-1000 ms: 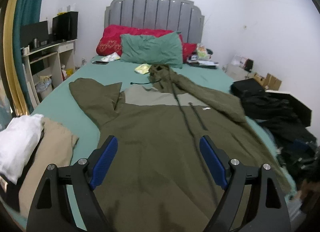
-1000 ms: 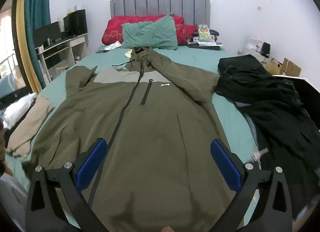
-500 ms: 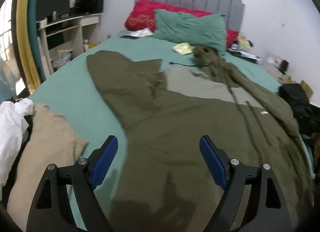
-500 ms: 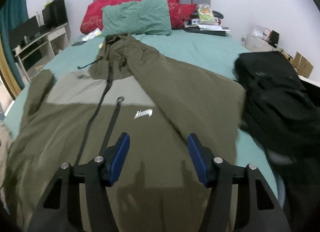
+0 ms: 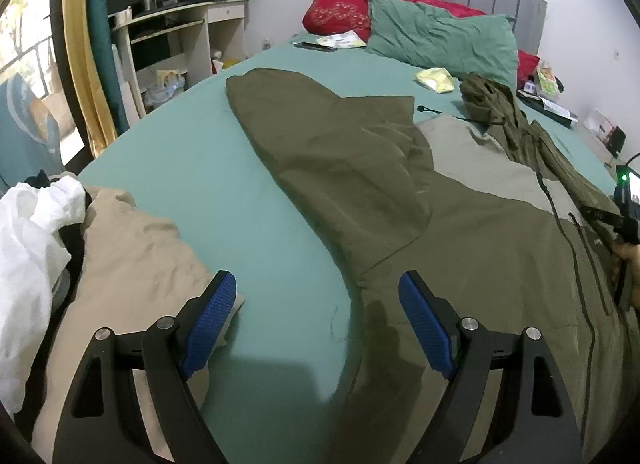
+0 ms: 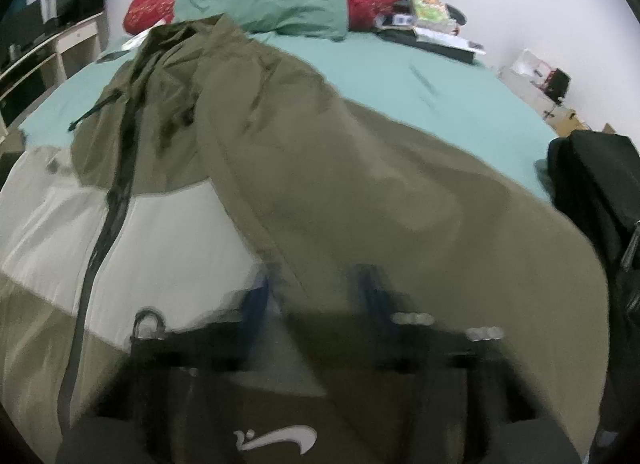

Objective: Fold large clothes
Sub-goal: 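Grasp the jacket sleeve with the right gripper and lift it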

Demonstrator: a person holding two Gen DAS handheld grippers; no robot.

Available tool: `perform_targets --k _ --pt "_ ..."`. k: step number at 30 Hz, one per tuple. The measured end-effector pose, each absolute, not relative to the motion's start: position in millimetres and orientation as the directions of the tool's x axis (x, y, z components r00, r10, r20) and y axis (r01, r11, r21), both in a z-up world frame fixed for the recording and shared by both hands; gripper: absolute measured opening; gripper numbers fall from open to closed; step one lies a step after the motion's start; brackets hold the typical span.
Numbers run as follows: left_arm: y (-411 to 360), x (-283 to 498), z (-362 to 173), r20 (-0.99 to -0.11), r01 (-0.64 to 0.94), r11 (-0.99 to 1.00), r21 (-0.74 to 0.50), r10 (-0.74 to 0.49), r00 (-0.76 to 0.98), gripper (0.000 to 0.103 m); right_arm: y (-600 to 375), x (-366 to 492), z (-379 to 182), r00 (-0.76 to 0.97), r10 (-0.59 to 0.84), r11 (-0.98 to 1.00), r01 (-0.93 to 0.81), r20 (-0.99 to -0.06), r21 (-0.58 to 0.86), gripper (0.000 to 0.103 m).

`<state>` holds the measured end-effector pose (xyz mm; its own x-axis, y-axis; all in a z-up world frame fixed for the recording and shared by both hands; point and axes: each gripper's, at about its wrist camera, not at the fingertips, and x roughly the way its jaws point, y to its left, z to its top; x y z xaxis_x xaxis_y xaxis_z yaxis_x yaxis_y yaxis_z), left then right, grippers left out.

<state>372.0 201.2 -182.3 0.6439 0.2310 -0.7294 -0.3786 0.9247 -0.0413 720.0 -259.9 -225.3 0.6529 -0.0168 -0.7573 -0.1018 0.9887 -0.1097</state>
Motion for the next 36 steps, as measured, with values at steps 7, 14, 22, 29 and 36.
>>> perform_targets --k 7,14,22,29,36 --pt "206 374 -181 -0.705 -0.357 0.934 -0.035 0.23 0.671 0.086 -269 675 -183 0.667 0.072 0.988 -0.147 -0.742 -0.036 0.002" --pt "213 370 -176 -0.7 -0.35 0.932 -0.09 0.191 0.688 0.086 -261 584 -198 0.436 0.138 0.941 -0.337 -0.889 -0.02 0.005" --pt "216 368 -180 -0.725 -0.343 0.933 -0.105 0.165 0.669 0.086 -201 611 -157 0.654 0.102 0.919 -0.351 -0.75 -0.181 0.095" --pt "210 368 -185 -0.75 -0.315 0.945 -0.083 0.149 0.644 0.086 -137 695 -202 0.587 0.023 0.933 -0.303 -0.809 -0.194 0.057" --pt "218 365 -176 -0.727 -0.326 0.943 -0.071 0.175 0.664 0.086 -114 701 -171 0.662 0.086 0.941 -0.3 -0.744 -0.159 0.007"
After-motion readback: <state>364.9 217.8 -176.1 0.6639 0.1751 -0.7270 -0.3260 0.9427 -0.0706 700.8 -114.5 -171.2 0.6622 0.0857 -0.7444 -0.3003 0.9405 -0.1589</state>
